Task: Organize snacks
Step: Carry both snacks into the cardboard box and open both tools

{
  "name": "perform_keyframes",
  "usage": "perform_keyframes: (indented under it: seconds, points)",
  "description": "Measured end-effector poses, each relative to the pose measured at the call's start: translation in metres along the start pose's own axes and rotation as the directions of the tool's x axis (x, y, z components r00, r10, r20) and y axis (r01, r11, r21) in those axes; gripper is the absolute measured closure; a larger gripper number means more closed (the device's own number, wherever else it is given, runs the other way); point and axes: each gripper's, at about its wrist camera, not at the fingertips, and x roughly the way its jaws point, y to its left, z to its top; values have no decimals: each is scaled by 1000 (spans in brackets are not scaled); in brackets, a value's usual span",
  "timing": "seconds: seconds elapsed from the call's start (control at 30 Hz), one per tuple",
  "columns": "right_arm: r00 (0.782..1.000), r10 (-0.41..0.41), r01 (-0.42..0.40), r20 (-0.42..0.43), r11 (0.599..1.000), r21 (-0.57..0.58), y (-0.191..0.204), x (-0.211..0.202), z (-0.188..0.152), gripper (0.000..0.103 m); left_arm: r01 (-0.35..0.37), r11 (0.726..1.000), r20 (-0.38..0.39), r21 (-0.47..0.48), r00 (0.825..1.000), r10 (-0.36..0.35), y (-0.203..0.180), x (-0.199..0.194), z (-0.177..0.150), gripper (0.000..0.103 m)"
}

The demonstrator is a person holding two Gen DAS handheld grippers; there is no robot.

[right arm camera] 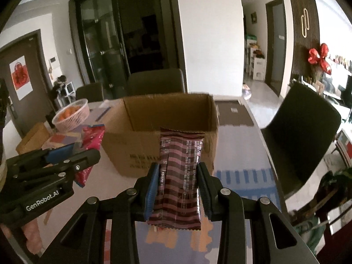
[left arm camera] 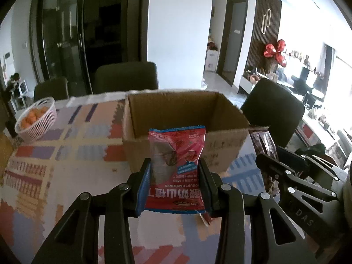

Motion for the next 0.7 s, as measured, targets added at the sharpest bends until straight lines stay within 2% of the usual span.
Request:
perform_keyframes:
  seconds: [0.33, 0.7]
  points:
    - [998, 6, -3, 55, 999, -41, 13, 5, 40, 67, -17, 1000, 35, 21, 999, 16, 13, 5, 30, 63]
    - [999, 1, 2, 49, 997, -77, 12, 32, 75, 67, -38, 997, 39, 63, 999, 35, 22, 27, 61, 63]
